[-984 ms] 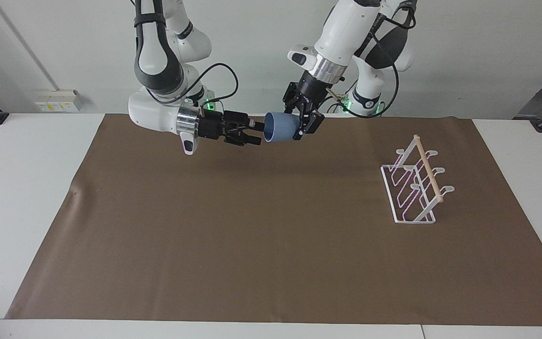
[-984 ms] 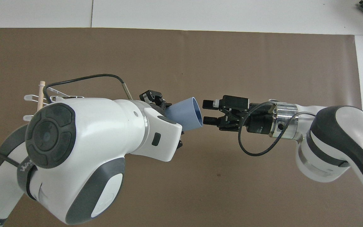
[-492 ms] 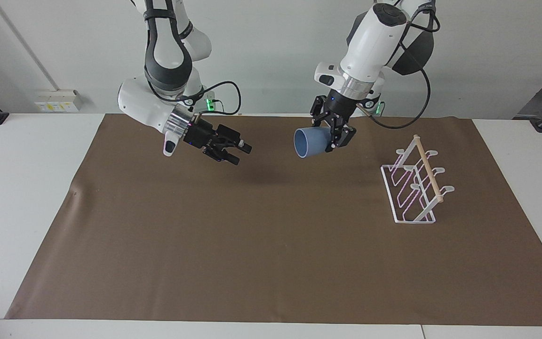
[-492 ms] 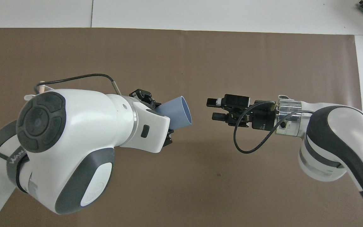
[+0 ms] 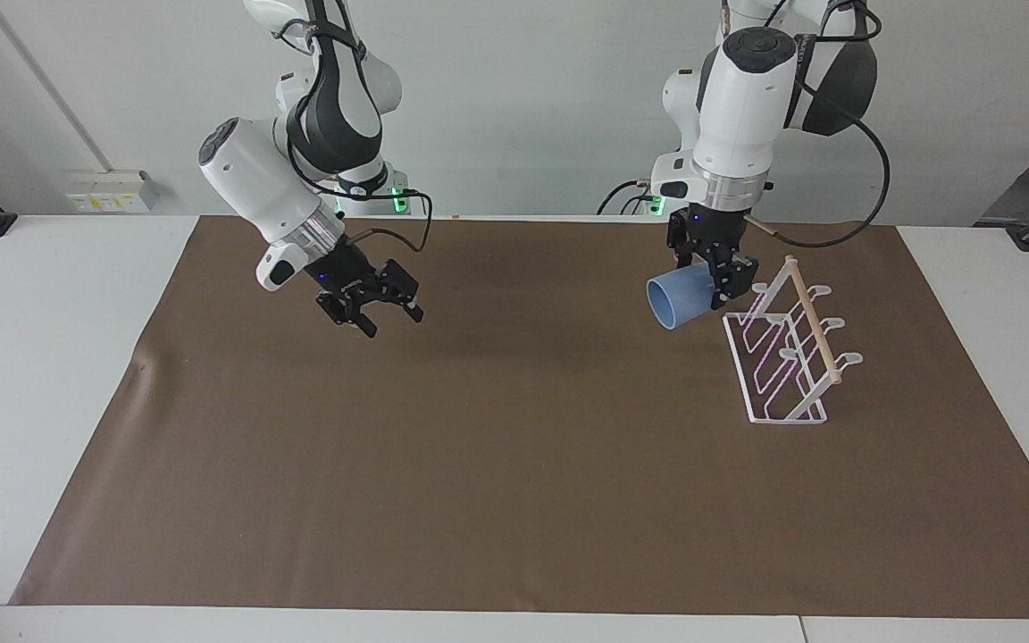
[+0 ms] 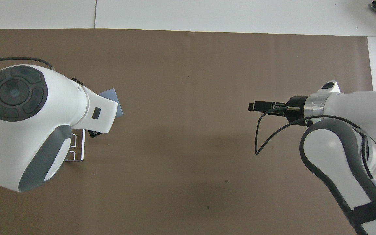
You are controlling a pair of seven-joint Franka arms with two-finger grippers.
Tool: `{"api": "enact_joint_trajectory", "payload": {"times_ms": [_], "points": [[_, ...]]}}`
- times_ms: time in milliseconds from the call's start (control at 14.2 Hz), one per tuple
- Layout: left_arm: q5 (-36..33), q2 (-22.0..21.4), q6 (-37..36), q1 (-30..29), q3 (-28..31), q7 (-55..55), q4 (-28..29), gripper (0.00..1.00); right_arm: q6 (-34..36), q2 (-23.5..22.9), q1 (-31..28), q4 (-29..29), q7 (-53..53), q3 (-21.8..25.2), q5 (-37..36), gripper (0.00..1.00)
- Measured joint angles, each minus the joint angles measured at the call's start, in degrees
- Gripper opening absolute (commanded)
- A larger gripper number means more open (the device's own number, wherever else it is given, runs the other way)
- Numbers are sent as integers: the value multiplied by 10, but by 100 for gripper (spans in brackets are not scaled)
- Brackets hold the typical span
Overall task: Hang cup on cup holder
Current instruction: 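Carry the cup to the rack with the left gripper while the right gripper retracts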
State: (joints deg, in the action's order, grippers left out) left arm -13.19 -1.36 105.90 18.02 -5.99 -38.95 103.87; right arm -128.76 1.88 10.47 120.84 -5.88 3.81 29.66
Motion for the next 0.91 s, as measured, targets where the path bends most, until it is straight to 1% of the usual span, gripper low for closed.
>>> {"api": "enact_joint_trajectory", "payload": {"times_ms": [70, 211, 352, 492, 633, 914], "points": [[-34, 1, -15, 0, -1, 0, 1, 0, 34, 1, -14, -16, 12, 0, -49, 100], [-79, 5, -45, 1, -5, 0, 5, 0, 109, 3, -36, -67, 36, 1, -141, 100], [-133, 13, -70, 4, -8, -9, 9, 0, 173, 7, -48, -117, 47, 1, -209, 100], [-180, 25, -82, 6, -10, -36, 11, 0, 226, 10, -53, -157, 49, 2, -243, 100], [-244, 38, -87, 8, -10, -63, 14, 0, 275, 11, -57, -199, 50, 2, -271, 100], [-313, 49, -106, 8, -9, -97, 18, 0, 367, 13, -58, -289, 51, 2, -305, 100]]}}
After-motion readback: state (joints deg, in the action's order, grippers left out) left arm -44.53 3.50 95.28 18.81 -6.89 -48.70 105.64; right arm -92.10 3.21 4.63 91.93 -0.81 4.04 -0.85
